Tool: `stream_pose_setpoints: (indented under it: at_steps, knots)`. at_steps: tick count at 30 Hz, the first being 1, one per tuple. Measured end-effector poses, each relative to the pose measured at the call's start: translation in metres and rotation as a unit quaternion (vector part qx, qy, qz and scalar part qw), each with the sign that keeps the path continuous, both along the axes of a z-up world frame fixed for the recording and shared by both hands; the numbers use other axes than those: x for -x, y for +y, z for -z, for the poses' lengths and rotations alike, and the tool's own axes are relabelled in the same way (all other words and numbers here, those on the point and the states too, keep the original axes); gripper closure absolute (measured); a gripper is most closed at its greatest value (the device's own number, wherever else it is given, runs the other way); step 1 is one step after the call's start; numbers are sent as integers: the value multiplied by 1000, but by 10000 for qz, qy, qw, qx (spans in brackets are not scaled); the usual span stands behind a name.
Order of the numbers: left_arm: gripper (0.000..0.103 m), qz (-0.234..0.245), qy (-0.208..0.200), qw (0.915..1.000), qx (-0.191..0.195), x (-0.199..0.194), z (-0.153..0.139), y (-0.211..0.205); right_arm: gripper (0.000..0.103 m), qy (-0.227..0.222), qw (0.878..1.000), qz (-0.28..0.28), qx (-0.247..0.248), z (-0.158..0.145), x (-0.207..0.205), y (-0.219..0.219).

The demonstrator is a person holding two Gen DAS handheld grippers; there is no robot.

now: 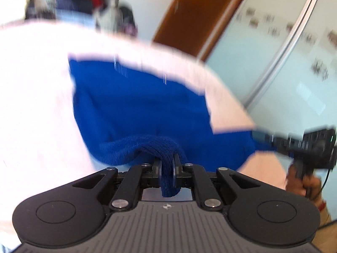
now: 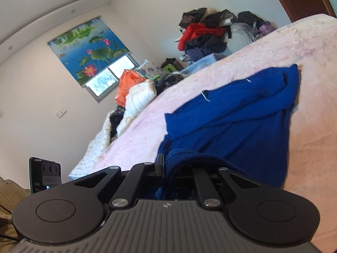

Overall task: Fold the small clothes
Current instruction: 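Lift the hem with both grippers and carry it over the sweater body, then lower the carried hem onto the sweater with both grippers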

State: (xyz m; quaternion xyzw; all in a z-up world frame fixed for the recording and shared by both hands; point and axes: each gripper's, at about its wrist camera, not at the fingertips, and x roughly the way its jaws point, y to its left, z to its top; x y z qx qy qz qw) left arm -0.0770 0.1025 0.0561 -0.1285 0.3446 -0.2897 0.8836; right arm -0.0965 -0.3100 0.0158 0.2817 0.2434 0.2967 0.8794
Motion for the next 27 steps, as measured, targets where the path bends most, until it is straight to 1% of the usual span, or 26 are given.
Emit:
stream_pose_setpoints:
  at_steps: [2, 3, 5, 7, 9, 13, 16, 22, 27]
  knots:
    - [94, -188, -292, 9993, 171, 2, -11, 11, 91, -115, 9999, -50, -50, -4, 1, 0]
    - [94, -258, -343, 9989, 201, 0, -11, 15, 91, -117, 9999, -62, -27, -4, 0, 1]
    - [94, -484, -219, 9985, 164, -8, -5, 19, 91, 43, 10000, -28, 46, 1, -4, 2]
    - [94, -563, -93, 9981, 240, -14, 1, 19, 91, 196, 9997, 22, 114, 8, -9, 4]
    - [94, -634, -207, 9974, 255, -15, -2, 19, 91, 202, 9998, 40, 71, 8, -11, 2]
    - [94, -681, -593, 9956, 250, -25, -16, 12, 91, -65, 9999, 136, -22, -7, -19, -4]
    - [94, -695, -776, 9943, 238, -35, -27, 6, 91, -185, 9995, 260, -76, -14, -29, -8]
    - [94, -781, -979, 9921, 114, -56, -42, -6, 91, -191, 9980, 549, -234, -13, -51, -19]
    - [94, -833, -1016, 9913, -8, -78, -52, -12, 91, -222, 9971, 695, -229, -15, -71, -27]
